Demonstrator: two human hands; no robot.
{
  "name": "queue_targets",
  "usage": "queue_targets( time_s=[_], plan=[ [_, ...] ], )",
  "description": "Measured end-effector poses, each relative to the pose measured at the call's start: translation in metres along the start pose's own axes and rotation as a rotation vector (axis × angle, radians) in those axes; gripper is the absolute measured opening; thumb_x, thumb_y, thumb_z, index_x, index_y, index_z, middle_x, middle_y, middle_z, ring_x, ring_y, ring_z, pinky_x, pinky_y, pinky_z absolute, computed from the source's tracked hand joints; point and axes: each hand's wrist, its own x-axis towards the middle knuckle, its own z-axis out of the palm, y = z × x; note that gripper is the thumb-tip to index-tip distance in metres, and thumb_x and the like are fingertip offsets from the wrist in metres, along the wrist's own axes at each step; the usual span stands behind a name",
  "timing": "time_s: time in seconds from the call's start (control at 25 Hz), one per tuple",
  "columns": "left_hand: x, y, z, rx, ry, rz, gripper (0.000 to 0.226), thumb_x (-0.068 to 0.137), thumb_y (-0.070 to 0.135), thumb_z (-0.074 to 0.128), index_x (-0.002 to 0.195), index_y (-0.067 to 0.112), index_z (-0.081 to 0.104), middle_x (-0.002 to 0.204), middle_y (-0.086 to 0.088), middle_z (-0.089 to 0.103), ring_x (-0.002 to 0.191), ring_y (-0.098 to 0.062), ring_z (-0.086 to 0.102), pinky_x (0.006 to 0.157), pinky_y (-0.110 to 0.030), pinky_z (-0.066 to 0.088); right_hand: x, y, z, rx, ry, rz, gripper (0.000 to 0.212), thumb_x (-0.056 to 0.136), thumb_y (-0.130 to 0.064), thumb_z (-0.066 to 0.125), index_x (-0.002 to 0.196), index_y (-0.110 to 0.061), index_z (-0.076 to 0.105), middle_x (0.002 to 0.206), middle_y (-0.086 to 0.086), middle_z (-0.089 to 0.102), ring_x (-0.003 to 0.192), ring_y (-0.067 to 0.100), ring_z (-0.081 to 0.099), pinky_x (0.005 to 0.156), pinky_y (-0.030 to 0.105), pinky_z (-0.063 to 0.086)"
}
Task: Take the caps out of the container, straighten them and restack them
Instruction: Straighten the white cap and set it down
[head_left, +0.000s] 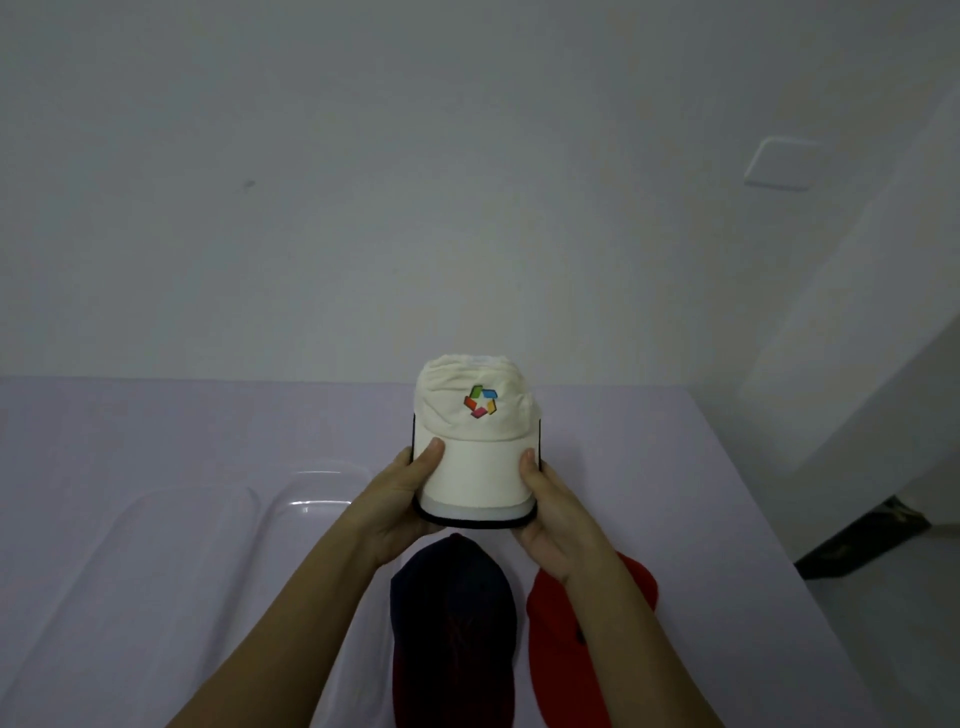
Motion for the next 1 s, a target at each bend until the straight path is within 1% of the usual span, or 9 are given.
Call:
queue_targets(
  time_s=[0.12, 0.24, 0.44, 0.52, 0.64, 0.72, 0.84, 0.92, 1.0],
  plan=[
    [0.026, -0.004, -0.007, -0.047, 0.082, -0.053, 0.035, 0.092, 0.023, 0.056, 0.122, 0.005, 0.056, 0.117, -0.017, 0.066, 0.097, -0.028, 0.068, 0.071, -0.039, 0.061, 0.027, 0.009, -0.012, 0.000, 0.056, 0.061, 0.058, 0.083, -0.040, 0.056, 0.134, -0.013, 0.046, 0.129, 0.012, 0.060, 0.117, 0.027, 0.058, 0.081, 0.033, 0.057],
    [0.061, -0.014, -0.021, -0.055, 0.164, -0.069, 0.036, 0.091, 0.019, 0.058, 0.124, 0.003, 0.054, 0.118, -0.018, 0.065, 0.099, -0.030, 0.065, 0.066, -0.038, 0.061, 0.060, 0.017, -0.027, -0.122, 0.119, 0.119, 0.047, 0.092, -0.035, 0.051, 0.130, -0.009, 0.048, 0.125, 0.013, 0.061, 0.112, 0.025, 0.059, 0.073, 0.028, 0.058],
    [0.105, -0.042, -0.052, -0.022, 0.234, -0.177, 0.035, 0.090, 0.014, 0.058, 0.123, 0.006, 0.056, 0.110, -0.015, 0.069, 0.095, -0.031, 0.067, 0.067, -0.041, 0.060, 0.100, 0.032, -0.051, -0.477, 0.177, 0.290, 0.024, 0.094, -0.033, 0.050, 0.113, -0.017, 0.051, 0.107, 0.001, 0.061, 0.103, 0.020, 0.057, 0.085, 0.037, 0.052],
    [0.116, -0.051, -0.059, -0.037, 0.230, -0.230, 0.031, 0.090, 0.014, 0.054, 0.120, 0.009, 0.057, 0.113, -0.016, 0.067, 0.097, -0.032, 0.064, 0.069, -0.040, 0.057, 0.113, 0.040, -0.059, -0.611, 0.174, 0.306, 0.032, 0.094, -0.036, 0.049, 0.118, -0.014, 0.050, 0.115, 0.003, 0.060, 0.107, 0.021, 0.056, 0.091, 0.039, 0.051],
    [0.129, -0.065, -0.068, 0.036, 0.312, -0.286, 0.031, 0.087, 0.019, 0.048, 0.117, 0.014, 0.055, 0.110, -0.014, 0.064, 0.098, -0.032, 0.060, 0.078, -0.042, 0.053, 0.128, 0.055, -0.073, -0.854, 0.163, 0.284, 0.066, 0.083, -0.056, 0.051, 0.129, -0.009, 0.046, 0.131, 0.008, 0.054, 0.113, 0.024, 0.054, 0.098, 0.045, 0.047],
    [0.137, -0.071, -0.072, 0.209, 0.387, -0.294, 0.041, 0.086, 0.026, 0.047, 0.124, 0.010, 0.052, 0.115, -0.014, 0.063, 0.102, -0.031, 0.059, 0.084, -0.044, 0.053, 0.134, 0.066, -0.081, -1.036, 0.162, 0.301, 0.081, 0.075, -0.068, 0.047, 0.132, -0.010, 0.043, 0.133, 0.014, 0.048, 0.115, 0.028, 0.052, 0.099, 0.044, 0.046],
    [0.139, -0.071, -0.072, 0.725, 0.484, -0.321, 0.067, 0.076, 0.049, 0.049, 0.125, 0.003, 0.049, 0.124, -0.015, 0.055, 0.110, -0.033, 0.054, 0.092, -0.045, 0.048, 0.127, 0.065, -0.079, -1.273, 0.210, 0.243, 0.059, 0.092, -0.049, 0.042, 0.134, -0.008, 0.038, 0.135, 0.019, 0.038, 0.117, 0.031, 0.047, 0.094, 0.036, 0.041],
    [0.137, -0.070, -0.066, 1.139, 0.499, -0.239, 0.058, 0.084, 0.039, 0.050, 0.126, -0.002, 0.045, 0.128, -0.018, 0.046, 0.118, -0.036, 0.045, 0.100, -0.044, 0.040, 0.127, 0.062, -0.086, -1.465, 0.174, 0.268, 0.060, 0.093, -0.049, 0.043, 0.137, -0.010, 0.033, 0.139, 0.018, 0.034, 0.120, 0.033, 0.045, 0.094, 0.039, 0.041],
    [0.134, -0.055, -0.059, 1.247, 0.480, 0.023, 0.047, 0.093, 0.021, 0.048, 0.132, -0.002, 0.038, 0.133, -0.019, 0.041, 0.114, -0.032, 0.050, 0.096, -0.034, 0.039, 0.130, 0.048, -0.089, -1.541, 0.145, 0.241, 0.063, 0.091, -0.049, 0.046, 0.141, -0.013, 0.031, 0.143, 0.017, 0.032, 0.124, 0.033, 0.044, 0.098, 0.042, 0.040]
  ],
)
